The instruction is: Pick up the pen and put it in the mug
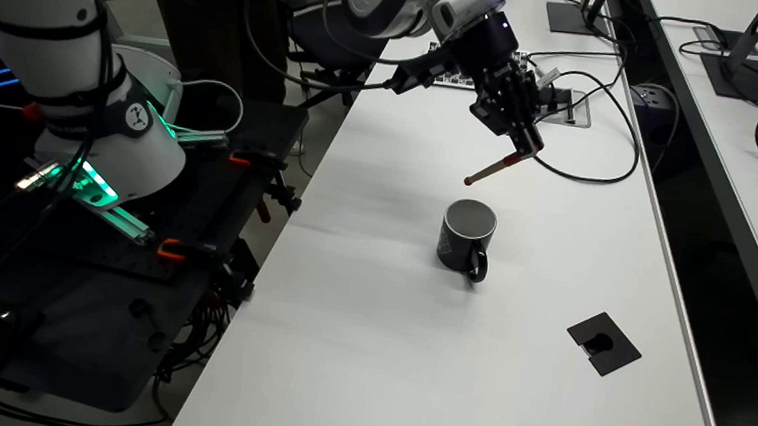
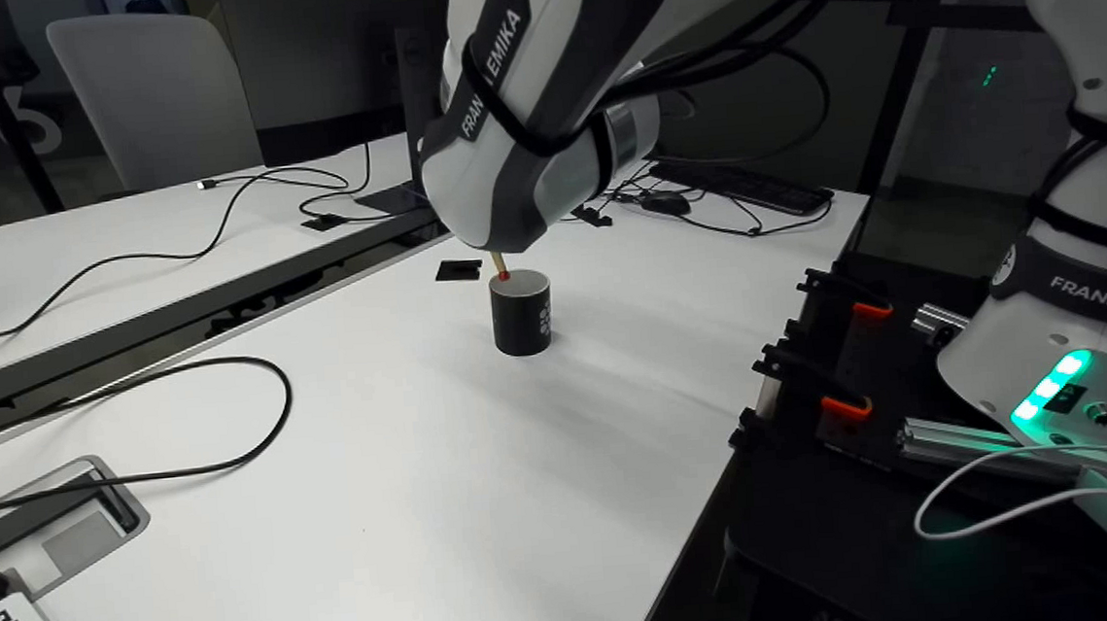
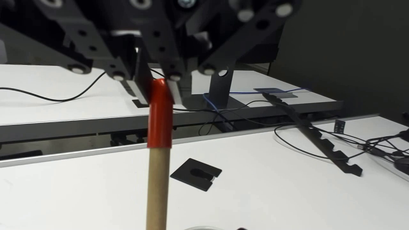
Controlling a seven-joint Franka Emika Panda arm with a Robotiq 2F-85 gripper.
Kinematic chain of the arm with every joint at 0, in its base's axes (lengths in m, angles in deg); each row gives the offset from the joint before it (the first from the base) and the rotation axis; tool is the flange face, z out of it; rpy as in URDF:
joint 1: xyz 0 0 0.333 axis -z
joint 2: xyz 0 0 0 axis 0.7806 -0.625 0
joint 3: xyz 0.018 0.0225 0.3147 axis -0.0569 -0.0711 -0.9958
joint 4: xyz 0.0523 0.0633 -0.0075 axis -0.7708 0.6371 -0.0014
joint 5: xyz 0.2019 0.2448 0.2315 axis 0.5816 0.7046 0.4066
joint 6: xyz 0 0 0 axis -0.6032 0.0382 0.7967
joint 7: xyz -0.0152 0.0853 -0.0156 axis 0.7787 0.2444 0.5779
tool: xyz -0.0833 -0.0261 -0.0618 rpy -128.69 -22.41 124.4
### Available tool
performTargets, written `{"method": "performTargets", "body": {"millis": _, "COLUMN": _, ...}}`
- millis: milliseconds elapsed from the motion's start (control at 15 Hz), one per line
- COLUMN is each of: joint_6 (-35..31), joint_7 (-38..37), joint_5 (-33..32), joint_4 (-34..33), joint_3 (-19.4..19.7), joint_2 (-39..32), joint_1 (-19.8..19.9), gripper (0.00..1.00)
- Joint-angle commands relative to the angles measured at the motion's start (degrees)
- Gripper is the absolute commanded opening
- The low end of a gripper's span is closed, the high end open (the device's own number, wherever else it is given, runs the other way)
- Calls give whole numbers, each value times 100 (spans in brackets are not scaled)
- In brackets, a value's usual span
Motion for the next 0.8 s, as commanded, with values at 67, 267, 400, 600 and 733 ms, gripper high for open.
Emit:
{"method": "performTargets", "body": {"millis": 67, "joint_6": 258, "joint_7": -226, "joint_5": 35, "joint_4": 175, "joint_3": 422, "joint_2": -292, "joint_1": -144, "gripper": 5}}
{"method": "performTargets", "body": {"millis": 267, "joint_6": 457, "joint_7": -540, "joint_5": 59, "joint_4": 119, "joint_3": 502, "joint_2": -597, "joint_1": -172, "gripper": 5}}
{"method": "performTargets", "body": {"millis": 400, "joint_6": 609, "joint_7": -874, "joint_5": 83, "joint_4": 72, "joint_3": 500, "joint_2": -820, "joint_1": -204, "gripper": 5}}
{"method": "performTargets", "body": {"millis": 600, "joint_6": 817, "joint_7": -1421, "joint_5": 43, "joint_4": 44, "joint_3": 509, "joint_2": -1185, "joint_1": -293, "gripper": 5}}
{"method": "performTargets", "body": {"millis": 733, "joint_6": 945, "joint_7": -1727, "joint_5": -1, "joint_4": 47, "joint_3": 543, "joint_2": -1390, "joint_1": -368, "gripper": 5}}
